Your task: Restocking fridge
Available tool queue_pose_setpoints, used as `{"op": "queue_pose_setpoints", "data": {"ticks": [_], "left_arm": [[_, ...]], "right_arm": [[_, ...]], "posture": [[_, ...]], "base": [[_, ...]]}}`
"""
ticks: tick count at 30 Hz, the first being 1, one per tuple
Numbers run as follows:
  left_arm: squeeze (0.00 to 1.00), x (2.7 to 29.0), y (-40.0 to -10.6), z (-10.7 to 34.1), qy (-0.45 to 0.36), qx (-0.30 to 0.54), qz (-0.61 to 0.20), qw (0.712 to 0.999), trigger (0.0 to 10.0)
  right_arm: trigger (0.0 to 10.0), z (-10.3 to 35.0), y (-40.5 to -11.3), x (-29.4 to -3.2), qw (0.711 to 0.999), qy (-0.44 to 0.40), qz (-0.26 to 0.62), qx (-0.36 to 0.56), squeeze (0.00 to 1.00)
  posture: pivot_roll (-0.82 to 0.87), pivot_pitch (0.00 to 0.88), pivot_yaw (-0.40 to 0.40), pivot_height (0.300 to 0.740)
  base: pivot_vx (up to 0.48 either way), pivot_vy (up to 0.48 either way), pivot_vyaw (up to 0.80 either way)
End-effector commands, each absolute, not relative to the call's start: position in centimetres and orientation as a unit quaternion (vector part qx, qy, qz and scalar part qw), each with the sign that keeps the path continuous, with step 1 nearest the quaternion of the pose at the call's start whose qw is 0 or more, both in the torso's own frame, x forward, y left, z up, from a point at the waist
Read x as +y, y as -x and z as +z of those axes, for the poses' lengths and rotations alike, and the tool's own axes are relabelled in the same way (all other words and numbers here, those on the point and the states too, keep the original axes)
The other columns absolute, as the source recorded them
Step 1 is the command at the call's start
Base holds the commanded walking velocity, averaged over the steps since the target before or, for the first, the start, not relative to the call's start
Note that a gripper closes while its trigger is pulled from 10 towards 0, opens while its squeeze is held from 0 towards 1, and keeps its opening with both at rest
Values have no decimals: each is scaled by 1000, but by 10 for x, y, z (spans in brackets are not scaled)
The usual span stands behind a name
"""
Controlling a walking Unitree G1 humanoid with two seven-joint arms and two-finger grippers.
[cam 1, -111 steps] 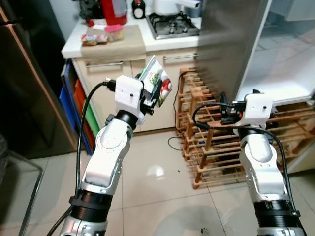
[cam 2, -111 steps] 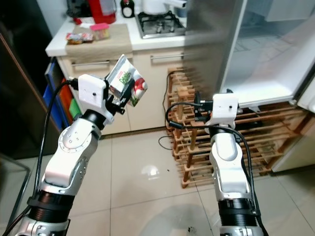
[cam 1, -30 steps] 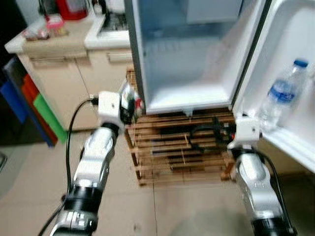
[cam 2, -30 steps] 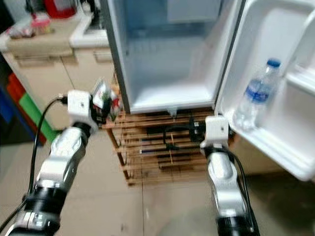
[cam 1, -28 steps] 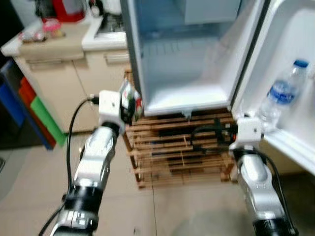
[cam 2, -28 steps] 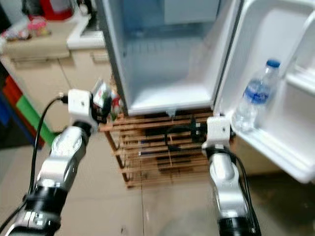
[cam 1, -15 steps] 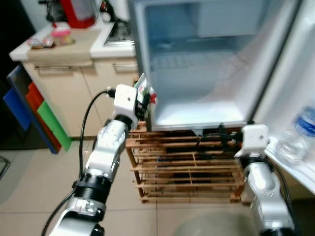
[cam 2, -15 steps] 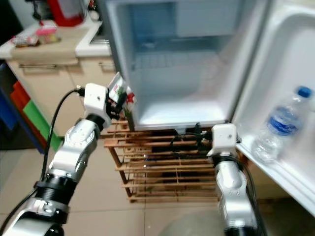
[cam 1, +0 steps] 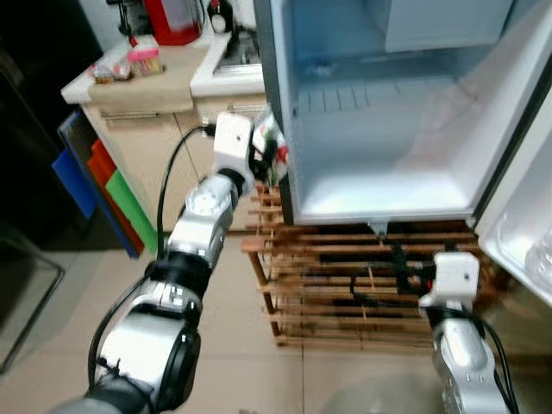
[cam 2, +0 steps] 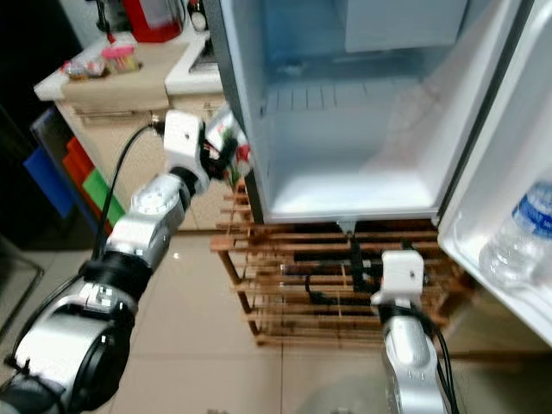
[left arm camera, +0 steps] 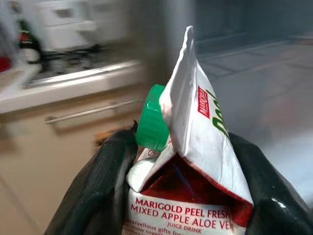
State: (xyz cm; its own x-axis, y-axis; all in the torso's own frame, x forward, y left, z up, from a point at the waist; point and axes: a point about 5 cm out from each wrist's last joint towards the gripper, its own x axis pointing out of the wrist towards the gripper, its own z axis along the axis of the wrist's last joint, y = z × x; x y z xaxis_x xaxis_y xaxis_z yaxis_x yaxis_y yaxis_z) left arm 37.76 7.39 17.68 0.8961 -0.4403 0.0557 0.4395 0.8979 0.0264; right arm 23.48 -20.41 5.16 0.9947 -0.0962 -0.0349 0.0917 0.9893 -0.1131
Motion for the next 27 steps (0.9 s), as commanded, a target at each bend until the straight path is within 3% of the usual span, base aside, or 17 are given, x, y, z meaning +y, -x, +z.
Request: {"op": "queue_pose_setpoints", "data": {"ticks": [1, 8, 17, 27], "left_arm": [[0, 59, -370, 178, 3, -26, -261, 965, 10000], [0, 56, -355, 144, 40, 18, -241, 970, 10000], [0, 60, -383, 165, -10, -14, -186, 982, 10000], [0, 36, -391, 178, -24, -8, -215, 976, 10000]], "right_arm": [[10000, 57, -236, -197, 998, 56, -38, 9, 0], [10000, 54, -228, -203, 997, 58, -45, -3, 0], [10000, 58, -223, -194, 997, 64, -35, -14, 0], [10000, 47, -186, -183, 998, 58, -4, 13, 0]], "posture": [[-132, 54, 191, 740], [-142, 85, 186, 740], [-189, 124, 206, 740], [-243, 182, 268, 740]], "base": [[0, 0, 0], [0, 0, 0], [0, 0, 0], [0, 0, 0]]}}
